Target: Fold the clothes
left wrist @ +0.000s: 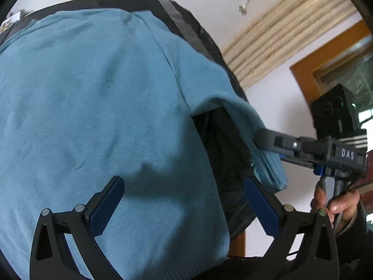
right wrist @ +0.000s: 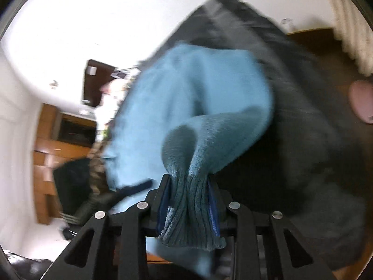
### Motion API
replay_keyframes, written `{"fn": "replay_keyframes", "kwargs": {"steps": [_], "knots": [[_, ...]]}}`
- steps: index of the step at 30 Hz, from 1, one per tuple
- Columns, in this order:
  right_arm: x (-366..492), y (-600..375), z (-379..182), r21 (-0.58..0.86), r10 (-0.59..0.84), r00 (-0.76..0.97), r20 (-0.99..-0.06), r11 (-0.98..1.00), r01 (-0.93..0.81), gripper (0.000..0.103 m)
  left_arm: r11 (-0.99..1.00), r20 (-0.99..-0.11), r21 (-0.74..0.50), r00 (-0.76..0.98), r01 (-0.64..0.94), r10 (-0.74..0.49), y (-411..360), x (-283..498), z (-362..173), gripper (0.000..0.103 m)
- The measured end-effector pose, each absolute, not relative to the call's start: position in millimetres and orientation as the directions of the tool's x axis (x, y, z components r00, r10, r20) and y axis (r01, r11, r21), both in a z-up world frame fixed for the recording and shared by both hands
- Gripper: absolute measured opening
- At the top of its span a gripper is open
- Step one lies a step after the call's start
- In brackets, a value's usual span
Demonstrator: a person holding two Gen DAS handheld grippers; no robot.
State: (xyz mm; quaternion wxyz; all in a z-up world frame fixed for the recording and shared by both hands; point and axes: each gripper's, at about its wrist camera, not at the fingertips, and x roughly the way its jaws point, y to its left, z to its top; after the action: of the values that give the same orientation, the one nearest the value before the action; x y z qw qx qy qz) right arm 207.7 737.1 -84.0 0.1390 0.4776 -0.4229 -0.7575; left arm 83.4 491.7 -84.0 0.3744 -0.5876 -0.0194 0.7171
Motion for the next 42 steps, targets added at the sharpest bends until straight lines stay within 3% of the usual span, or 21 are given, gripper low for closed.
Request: {"fn": "replay_keyframes", "kwargs": {"steps": [8, 14, 16, 17, 18, 19, 20, 29, 36, 38, 40, 41, 42], "knots": [[174.3, 671.3, -68.4, 0.892, -0.769, -0.474, -0.43, -0.444, -0.09, 0.032, -0.725, -0.769, -0.528, -0.114, -0.442, 0.629, 431.5, 87.4, -70.1, 0.103], [154.2, 614.4, -88.4, 0.861, -0.781, -0.378, -0.497, -0.499, -0.101, 0.032, -0.721, -0.719, -0.574, -0.182, -0.388, 0.671, 386.4, 90.4, -59.7, 0.103], [147.4, 598.6, -101.5, 0.848, -0.781, -0.338, -0.524, -0.515, -0.125, 0.033, -0.748, -0.746, -0.555, -0.18, -0.364, 0.641, 381.9, 85.9, -68.1, 0.103], [143.9, 592.6, -111.5, 0.843, -0.783, -0.315, -0.536, -0.518, -0.148, 0.042, -0.761, -0.76, -0.548, -0.174, -0.347, 0.626, 384.0, 83.4, -75.7, 0.103], [140.7, 585.5, -123.0, 0.833, -0.788, -0.268, -0.554, -0.525, -0.175, 0.069, -0.776, -0.775, -0.539, -0.166, -0.327, 0.609, 384.2, 80.4, -83.6, 0.103], [138.8, 580.8, -130.6, 0.82, -0.789, -0.228, -0.571, -0.538, -0.193, 0.081, -0.787, -0.787, -0.537, -0.156, -0.303, 0.597, 384.2, 76.7, -93.1, 0.103], [138.7, 578.0, -135.0, 0.811, -0.787, -0.201, -0.583, -0.549, -0.201, 0.086, -0.791, -0.792, -0.538, -0.149, -0.29, 0.593, 384.7, 74.3, -98.7, 0.103], [166.4, 617.5, -107.4, 0.835, -0.816, -0.18, -0.549, -0.539, -0.108, 0.086, -0.796, -0.788, -0.528, -0.177, -0.297, 0.589, 388.6, 54.8, -113.8, 0.103], [186.1, 672.3, -89.0, 0.826, -0.756, -0.339, -0.56, -0.542, -0.156, 0.086, -0.725, -0.777, -0.499, -0.124, -0.474, 0.617, 426.2, 38.0, -121.6, 0.102], [185.4, 682.2, -81.5, 0.802, -0.718, -0.372, -0.588, -0.576, -0.157, 0.086, -0.718, -0.795, -0.468, -0.11, -0.515, 0.596, 438.9, 40.5, -122.9, 0.097], [180.6, 689.6, -70.0, 0.759, -0.663, -0.402, -0.631, -0.635, -0.145, 0.086, -0.705, -0.811, -0.453, -0.077, -0.546, 0.581, 450.1, 43.1, -123.9, 0.071], [178.2, 693.2, -64.3, 0.736, -0.634, -0.417, -0.651, -0.663, -0.14, 0.086, -0.693, -0.815, -0.461, -0.044, -0.555, 0.577, 454.5, 44.2, -124.7, 0.039], [172.9, 696.1, -58.1, 0.704, -0.598, -0.432, -0.676, -0.698, -0.135, 0.086, -0.683, -0.813, -0.479, -0.015, -0.552, 0.582, 456.5, 45.7, -124.8, 0.029]]}}
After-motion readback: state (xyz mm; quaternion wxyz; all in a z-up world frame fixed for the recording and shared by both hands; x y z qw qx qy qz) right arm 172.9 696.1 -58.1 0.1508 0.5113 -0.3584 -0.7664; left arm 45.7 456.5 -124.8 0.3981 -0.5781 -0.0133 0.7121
